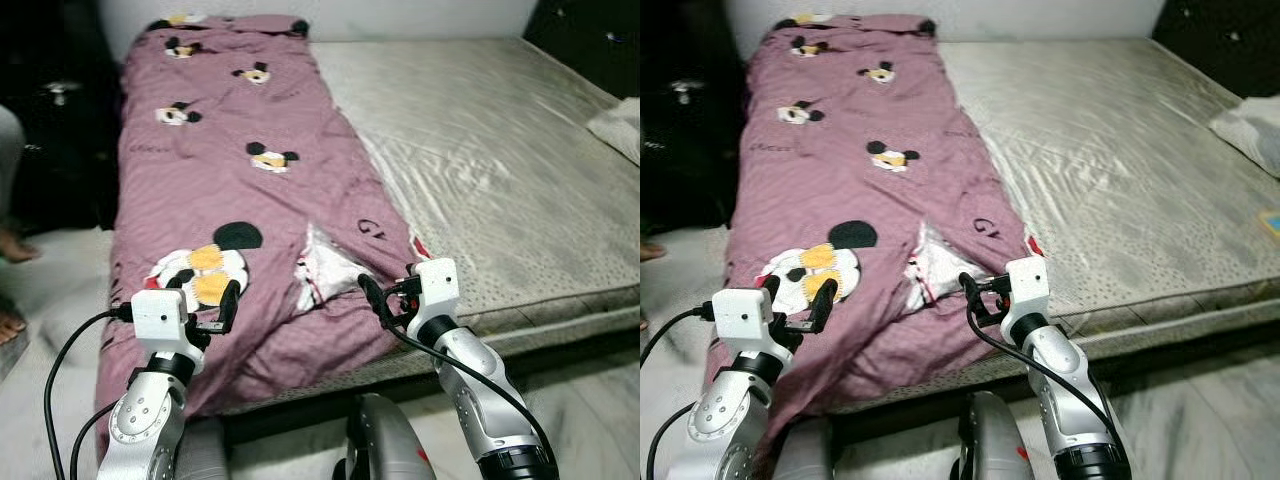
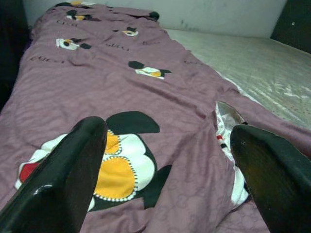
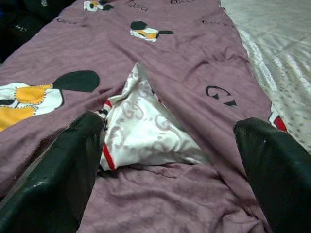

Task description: Clean up the room

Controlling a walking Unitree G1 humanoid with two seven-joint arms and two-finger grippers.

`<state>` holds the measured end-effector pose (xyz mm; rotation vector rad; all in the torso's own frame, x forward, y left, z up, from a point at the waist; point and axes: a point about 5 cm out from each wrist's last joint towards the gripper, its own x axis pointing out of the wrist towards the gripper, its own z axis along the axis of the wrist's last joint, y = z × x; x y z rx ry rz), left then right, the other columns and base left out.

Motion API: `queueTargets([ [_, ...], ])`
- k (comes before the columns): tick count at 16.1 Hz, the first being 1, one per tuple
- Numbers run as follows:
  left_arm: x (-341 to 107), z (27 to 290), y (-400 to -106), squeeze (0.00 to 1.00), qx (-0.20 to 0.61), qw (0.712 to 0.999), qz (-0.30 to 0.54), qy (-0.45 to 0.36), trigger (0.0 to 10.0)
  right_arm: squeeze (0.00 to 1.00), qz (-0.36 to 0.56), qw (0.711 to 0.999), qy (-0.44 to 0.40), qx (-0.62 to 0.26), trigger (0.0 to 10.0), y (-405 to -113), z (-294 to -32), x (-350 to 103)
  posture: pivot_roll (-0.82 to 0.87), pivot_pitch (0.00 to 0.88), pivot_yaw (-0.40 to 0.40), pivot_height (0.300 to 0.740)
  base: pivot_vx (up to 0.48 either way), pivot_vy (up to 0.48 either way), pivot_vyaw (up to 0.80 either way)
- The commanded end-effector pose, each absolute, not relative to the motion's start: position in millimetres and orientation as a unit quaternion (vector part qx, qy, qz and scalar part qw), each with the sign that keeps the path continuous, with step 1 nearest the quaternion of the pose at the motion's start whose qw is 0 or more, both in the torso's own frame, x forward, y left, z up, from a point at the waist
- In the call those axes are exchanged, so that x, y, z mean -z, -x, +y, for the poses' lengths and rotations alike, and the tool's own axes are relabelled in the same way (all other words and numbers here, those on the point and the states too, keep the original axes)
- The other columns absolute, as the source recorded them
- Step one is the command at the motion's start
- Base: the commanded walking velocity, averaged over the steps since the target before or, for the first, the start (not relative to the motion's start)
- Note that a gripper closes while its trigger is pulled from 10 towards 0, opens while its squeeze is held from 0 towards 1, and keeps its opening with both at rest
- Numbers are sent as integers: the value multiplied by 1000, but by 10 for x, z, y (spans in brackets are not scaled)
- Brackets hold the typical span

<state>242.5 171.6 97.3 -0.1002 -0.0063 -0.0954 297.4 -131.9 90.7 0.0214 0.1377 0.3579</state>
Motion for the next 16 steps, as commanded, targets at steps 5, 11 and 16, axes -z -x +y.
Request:
queueTargets([
  [5, -968, 1737, -2424, 0, 42, 998, 1, 46, 10000, 0, 72, 981, -14, -179, 10000, -2981, -1317, -900, 49, 97, -68, 568, 0, 0, 0],
  [11, -1017, 1741, -2503, 0, 38, 999, -9, 29, 10000, 0, 64, 984, 31, -164, 10000, -3170, -1311, -997, 65, 108, -71, 563, 0, 0, 0],
  [16, -1160, 1526, -2344, 0, 102, 994, -15, 33, 10000, 0, 113, 983, 68, -131, 10000, -3451, -1371, -910, 143, 165, -90, 563, 0, 0, 0],
])
